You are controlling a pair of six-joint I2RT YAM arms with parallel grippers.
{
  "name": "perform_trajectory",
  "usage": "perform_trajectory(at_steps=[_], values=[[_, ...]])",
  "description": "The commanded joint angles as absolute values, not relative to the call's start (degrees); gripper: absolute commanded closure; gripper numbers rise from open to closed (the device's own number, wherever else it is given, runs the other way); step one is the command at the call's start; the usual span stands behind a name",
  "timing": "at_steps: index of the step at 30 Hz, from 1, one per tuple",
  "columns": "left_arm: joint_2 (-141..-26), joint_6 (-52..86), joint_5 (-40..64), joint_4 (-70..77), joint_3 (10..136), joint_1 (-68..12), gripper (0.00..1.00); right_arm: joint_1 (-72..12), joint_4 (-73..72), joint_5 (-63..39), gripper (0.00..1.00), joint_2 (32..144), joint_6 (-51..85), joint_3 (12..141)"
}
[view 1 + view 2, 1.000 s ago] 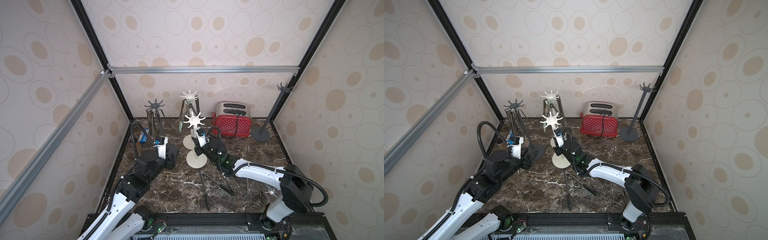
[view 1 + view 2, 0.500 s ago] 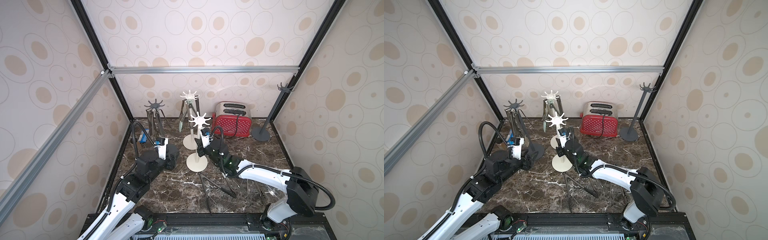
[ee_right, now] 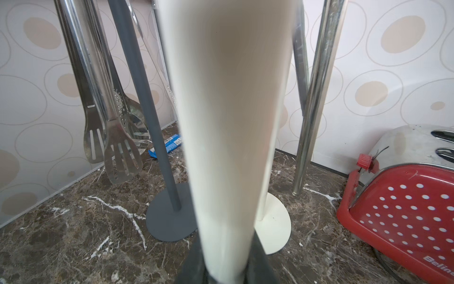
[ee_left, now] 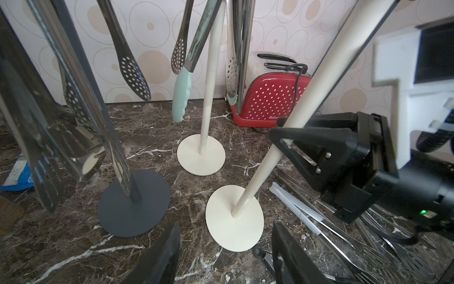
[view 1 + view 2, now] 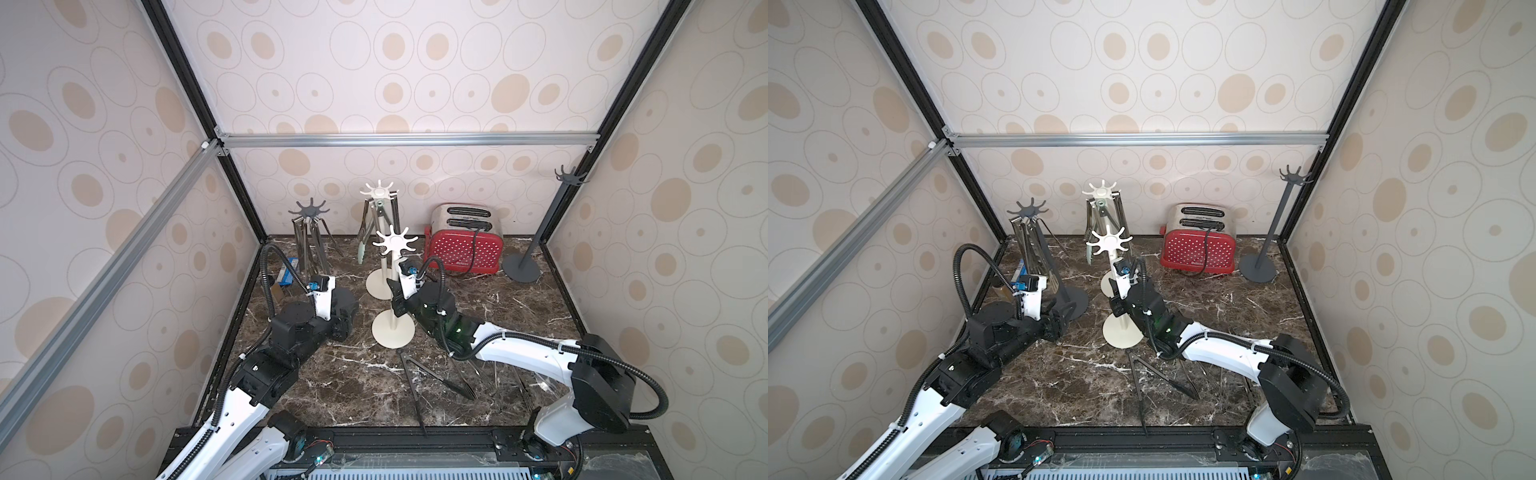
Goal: Hang food tongs on kitchen utensil racks
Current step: Place the rack at the center of the board.
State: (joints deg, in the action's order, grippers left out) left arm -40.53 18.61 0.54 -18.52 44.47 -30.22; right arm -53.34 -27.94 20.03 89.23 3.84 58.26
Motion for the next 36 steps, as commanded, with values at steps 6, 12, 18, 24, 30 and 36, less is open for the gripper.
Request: perform_trajectory(at_steps=[6, 12, 18, 24, 30, 36], values=[[-40.2, 17.9, -0.2, -18.0, 44.3, -30.0, 0.41, -53.7, -36.7, 23.5, 1.00, 94.5, -0.9, 60.2], [-40.7, 17.5, -0.5, -18.0, 44.4, -30.0, 0.40, -53.7, -36.2, 23.8, 1.00, 95.6, -0.9, 60.5], [-41.3, 17.6, -0.1, -17.7, 44.4, -30.0, 0.40, -53.6, -34.0, 24.5, 1.00, 95.8, 0.0, 60.5], [-41.4, 17.8, 0.0, -17.6, 44.4, -30.1, 0.40, -53.4, -30.8, 24.3, 0.85, 95.4, 0.8, 61.0], [-41.1, 17.9, 0.1, -17.8, 44.5, -30.0, 0.40, -53.4, -26.9, 23.5, 0.48, 92.7, 0.6, 61.0], [-41.0, 17.9, 0.2, -18.3, 44.6, -30.1, 0.40, -53.4, -19.4, 22.5, 0.39, 85.5, 0.1, 58.1]])
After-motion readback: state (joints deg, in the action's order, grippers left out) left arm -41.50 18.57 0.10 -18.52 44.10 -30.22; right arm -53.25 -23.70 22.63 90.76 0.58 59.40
